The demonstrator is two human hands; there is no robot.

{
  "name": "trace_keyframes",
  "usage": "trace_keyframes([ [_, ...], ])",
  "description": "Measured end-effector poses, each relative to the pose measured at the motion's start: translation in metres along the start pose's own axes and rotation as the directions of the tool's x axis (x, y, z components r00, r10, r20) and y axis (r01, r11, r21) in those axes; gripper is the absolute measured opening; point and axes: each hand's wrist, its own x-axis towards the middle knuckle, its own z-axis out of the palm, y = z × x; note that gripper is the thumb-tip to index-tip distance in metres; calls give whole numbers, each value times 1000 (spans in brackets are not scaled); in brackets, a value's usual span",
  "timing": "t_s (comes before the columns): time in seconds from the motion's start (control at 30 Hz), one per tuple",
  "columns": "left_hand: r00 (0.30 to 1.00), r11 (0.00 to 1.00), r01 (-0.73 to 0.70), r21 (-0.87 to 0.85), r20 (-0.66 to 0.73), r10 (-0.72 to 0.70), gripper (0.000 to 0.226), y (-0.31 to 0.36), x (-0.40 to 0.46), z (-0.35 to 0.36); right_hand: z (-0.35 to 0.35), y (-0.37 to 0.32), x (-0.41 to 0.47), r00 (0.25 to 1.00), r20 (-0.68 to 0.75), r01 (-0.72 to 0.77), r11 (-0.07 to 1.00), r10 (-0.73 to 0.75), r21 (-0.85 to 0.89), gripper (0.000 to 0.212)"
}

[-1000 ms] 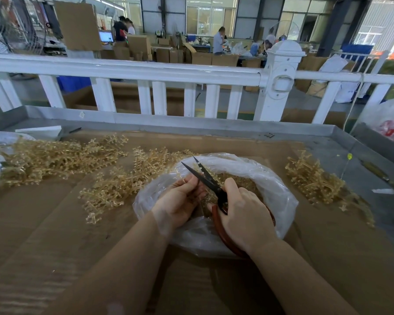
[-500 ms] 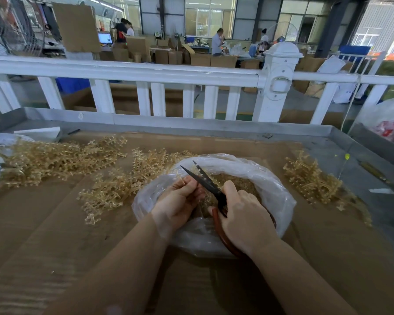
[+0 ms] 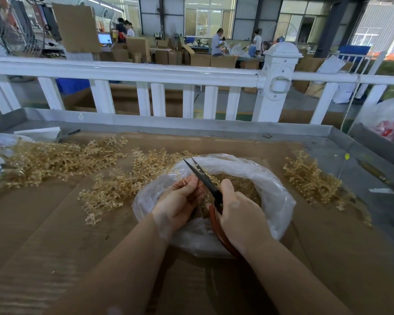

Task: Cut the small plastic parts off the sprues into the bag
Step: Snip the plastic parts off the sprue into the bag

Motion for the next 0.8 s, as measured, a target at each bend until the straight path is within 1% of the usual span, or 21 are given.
trace_keyframes([
  [0.13,1000,1000,-2,10,-7,2,20,0,0,2,2,-2,1,1000,-5,-6,999,6,-36,30],
  [0.33,1000,1000,-5,20,26,5,24,-1,-3,4,1,-4,1,1000,17,-13,1000,14,-28,23],
  [0.47,1000,1000,3,23,13,-4,23,-1,-3,5,0,-6,2,999,31,-8,999,9,-34,18],
  [0.63,999,999,18,35,-34,-17,19,-1,-2,5,-3,-3,2,999,49,-15,997,19,-79,21],
  [0.8,998,997,9,74,-70,-4,9,-4,4,4,-4,1,1,998,44,-38,996,41,-75,17],
])
